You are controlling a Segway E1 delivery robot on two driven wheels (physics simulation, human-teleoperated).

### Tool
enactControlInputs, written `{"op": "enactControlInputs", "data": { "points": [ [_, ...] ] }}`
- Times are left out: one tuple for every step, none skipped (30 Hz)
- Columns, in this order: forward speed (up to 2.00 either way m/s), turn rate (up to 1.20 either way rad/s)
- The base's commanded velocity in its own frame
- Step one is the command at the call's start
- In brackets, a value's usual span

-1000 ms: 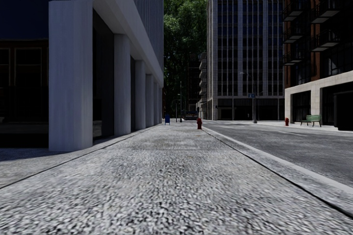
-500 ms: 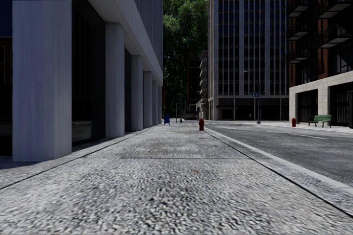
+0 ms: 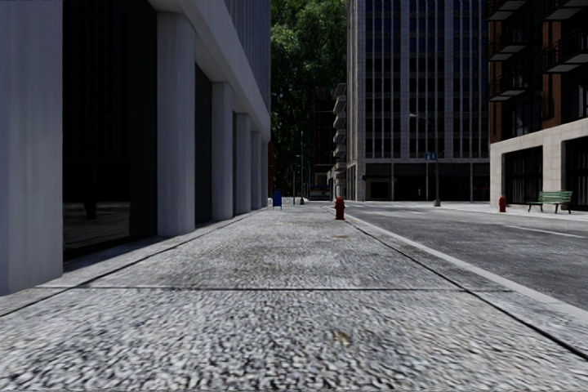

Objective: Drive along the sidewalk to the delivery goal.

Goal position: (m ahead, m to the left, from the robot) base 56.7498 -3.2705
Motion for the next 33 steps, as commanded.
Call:
{"op": "enactControlInputs", "data": {
  "points": [
    [2.00, 0.00],
    [2.00, 0.00],
    [2.00, 0.00],
    [2.00, 0.00],
    [2.00, 0.00],
    [2.00, 0.00],
    [2.00, 0.00],
    [2.00, 0.00],
    [2.00, 0.00],
    [2.00, 0.00],
    [2.00, 0.00],
    [2.00, 0.00],
    [2.00, 0.00],
    [2.00, 0.00],
    [2.00, 0.00],
    [2.00, 0.00],
    [2.00, 0.00],
    [2.00, 0.00],
    [2.00, 0.00],
    [2.00, 0.00],
    [2.00, 0.00],
    [2.00, 0.00],
    [2.00, 0.00],
    [2.00, 0.00],
    [2.00, 0.00],
    [2.00, 0.00],
    [2.00, 0.00],
    [2.00, 0.00],
    [2.00, 0.00],
    [2.00, 0.00],
    [2.00, 0.00],
    [2.00, 0.00],
    [2.00, 0.00]
  ]
}}
